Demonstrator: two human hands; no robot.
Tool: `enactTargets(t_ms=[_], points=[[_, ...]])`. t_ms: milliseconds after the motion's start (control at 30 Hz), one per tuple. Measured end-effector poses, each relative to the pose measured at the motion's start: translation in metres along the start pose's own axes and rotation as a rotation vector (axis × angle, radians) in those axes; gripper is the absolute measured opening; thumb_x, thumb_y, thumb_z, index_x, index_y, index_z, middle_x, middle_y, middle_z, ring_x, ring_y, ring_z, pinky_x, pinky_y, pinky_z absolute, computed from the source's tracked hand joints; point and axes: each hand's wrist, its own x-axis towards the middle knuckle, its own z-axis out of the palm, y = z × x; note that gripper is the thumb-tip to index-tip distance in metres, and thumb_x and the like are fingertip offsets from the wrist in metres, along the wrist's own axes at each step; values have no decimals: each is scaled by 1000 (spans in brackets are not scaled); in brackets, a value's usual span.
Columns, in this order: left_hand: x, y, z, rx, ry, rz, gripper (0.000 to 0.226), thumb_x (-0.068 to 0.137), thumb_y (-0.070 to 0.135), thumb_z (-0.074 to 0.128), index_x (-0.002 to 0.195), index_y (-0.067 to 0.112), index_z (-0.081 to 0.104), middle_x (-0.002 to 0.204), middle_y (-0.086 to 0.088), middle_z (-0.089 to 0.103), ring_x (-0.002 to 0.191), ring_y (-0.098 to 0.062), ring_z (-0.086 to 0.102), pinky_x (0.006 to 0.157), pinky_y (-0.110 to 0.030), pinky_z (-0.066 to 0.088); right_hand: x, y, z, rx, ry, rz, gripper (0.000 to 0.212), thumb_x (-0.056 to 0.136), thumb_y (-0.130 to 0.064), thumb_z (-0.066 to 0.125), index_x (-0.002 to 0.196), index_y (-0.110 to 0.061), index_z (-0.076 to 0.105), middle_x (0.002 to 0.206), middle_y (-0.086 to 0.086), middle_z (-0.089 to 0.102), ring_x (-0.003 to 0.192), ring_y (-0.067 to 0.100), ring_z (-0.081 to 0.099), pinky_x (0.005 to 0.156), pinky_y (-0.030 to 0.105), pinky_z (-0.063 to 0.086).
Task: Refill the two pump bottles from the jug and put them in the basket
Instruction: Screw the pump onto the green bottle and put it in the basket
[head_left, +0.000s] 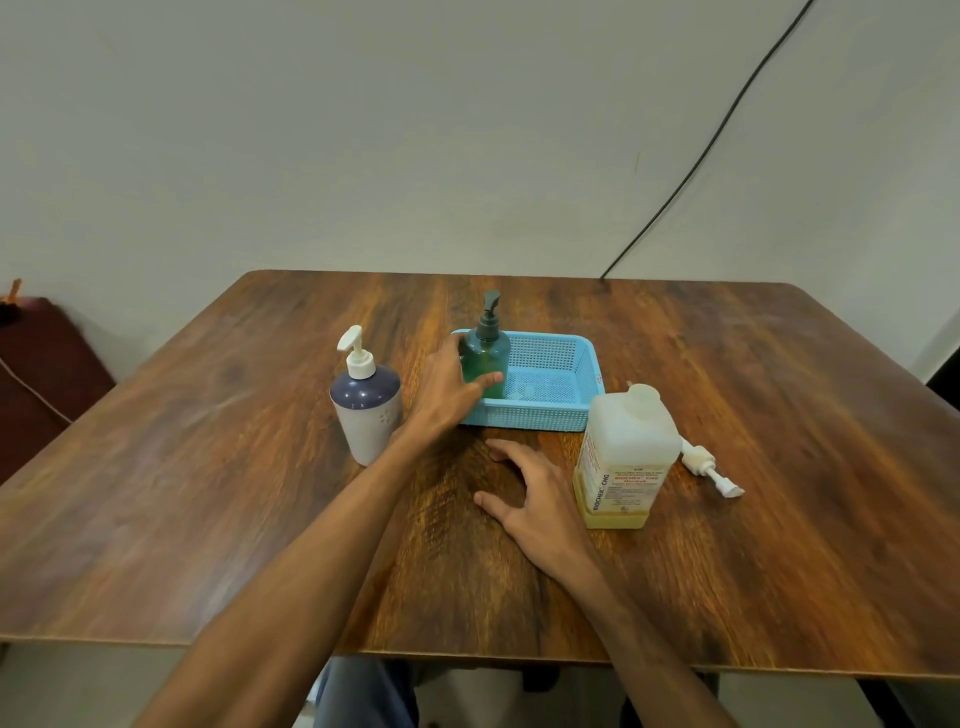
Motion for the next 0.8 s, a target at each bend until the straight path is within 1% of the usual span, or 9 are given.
enactTargets(t_ms=[67,167,333,400,500,567,700,767,800], points=[[0,2,-1,4,-5,9,64,91,21,78,144,9,45,141,-8,57,115,-10,50,91,-24,39,0,0,0,-2,1,-2,63,86,-31,77,143,-28,52,136,-10,58,128,5,48,107,22,34],[0,4,-3,15,-14,27,65,91,18,77,145,7,43,141,-10,57,115,-13,53,91,-23,40,1,1,0,-2,3,-5,63,86,-32,77,143,-29,52,135,-11,59,127,5,48,109,25,36],[-3,6,-4,28,-19,48,65,92,15,75,147,8,40,145,-11,55,115,-8,47,92,-19,38,1,2,1,-2,4,0,63,86,-33,78,143,-29,52,134,-10,59,127,5,49,108,23,36],[-4,5,-4,27,-1,66,65,91,13,76,146,9,40,145,-9,55,121,-11,50,95,-19,37,1,2,1,-4,4,0,63,85,-33,78,143,-29,52,133,-10,60,126,4,49,107,21,35],[-2,3,-4,13,18,93,65,89,9,77,144,11,42,143,-8,55,130,-21,53,99,-21,37,2,3,1,-7,6,-6,63,85,-32,79,142,-29,53,131,-9,61,124,5,50,108,24,37],[-2,4,-5,21,24,98,64,89,9,77,143,10,44,142,-8,56,128,-20,53,98,-21,37,2,3,1,-7,3,-6,63,84,-32,79,142,-28,53,131,-9,61,124,4,50,106,21,36],[-3,3,-5,48,40,109,65,88,12,78,144,9,46,142,-7,58,128,-20,55,98,-20,38,2,2,1,3,8,-10,62,84,-28,80,141,-25,55,128,-9,63,121,2,50,99,4,27],[-5,3,-5,54,47,111,65,89,13,78,144,10,46,142,-7,58,128,-19,55,97,-18,37,1,2,1,1,10,-11,62,84,-28,80,141,-24,55,128,-10,63,121,2,50,98,2,26],[-5,4,-5,55,48,108,64,89,13,78,144,10,46,142,-7,58,128,-19,54,97,-18,36,1,2,1,2,9,-9,63,84,-29,80,141,-24,55,128,-10,62,121,2,50,99,3,27]])
